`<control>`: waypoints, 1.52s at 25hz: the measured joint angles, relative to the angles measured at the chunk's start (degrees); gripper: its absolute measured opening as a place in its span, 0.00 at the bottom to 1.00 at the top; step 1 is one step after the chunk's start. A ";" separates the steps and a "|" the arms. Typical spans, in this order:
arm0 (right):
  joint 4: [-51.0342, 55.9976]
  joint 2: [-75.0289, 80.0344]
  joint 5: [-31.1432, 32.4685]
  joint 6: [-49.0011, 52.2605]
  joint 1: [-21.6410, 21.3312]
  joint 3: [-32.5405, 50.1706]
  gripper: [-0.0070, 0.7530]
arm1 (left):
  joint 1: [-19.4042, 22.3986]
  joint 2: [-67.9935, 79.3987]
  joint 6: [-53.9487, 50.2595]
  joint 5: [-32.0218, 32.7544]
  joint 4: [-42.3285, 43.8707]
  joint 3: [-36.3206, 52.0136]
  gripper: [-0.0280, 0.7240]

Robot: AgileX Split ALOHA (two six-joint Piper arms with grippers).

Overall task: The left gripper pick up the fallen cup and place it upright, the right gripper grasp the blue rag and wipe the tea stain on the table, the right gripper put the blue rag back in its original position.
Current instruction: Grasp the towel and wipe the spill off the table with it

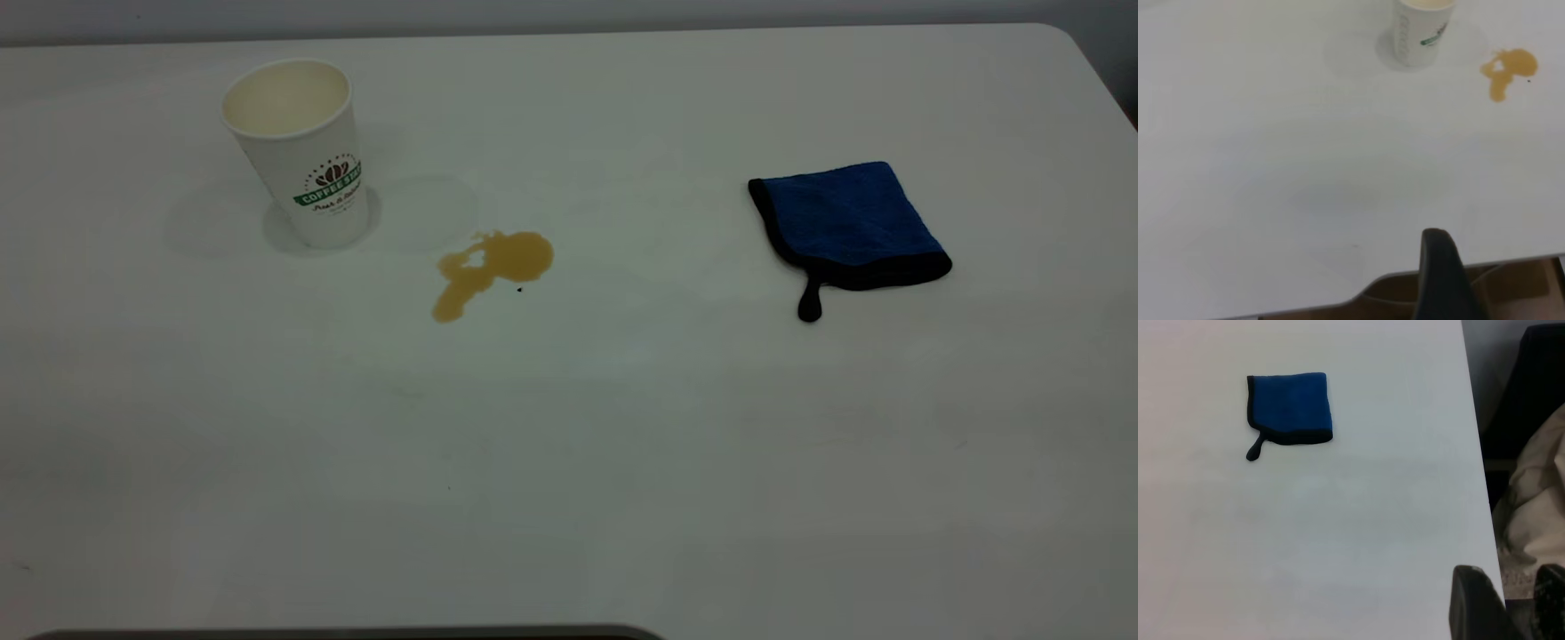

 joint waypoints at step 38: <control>29.84 94.64 -44.07 -39.51 0.59 -20.54 0.79 | 3.26 0.00 -0.46 0.00 -0.11 0.00 0.68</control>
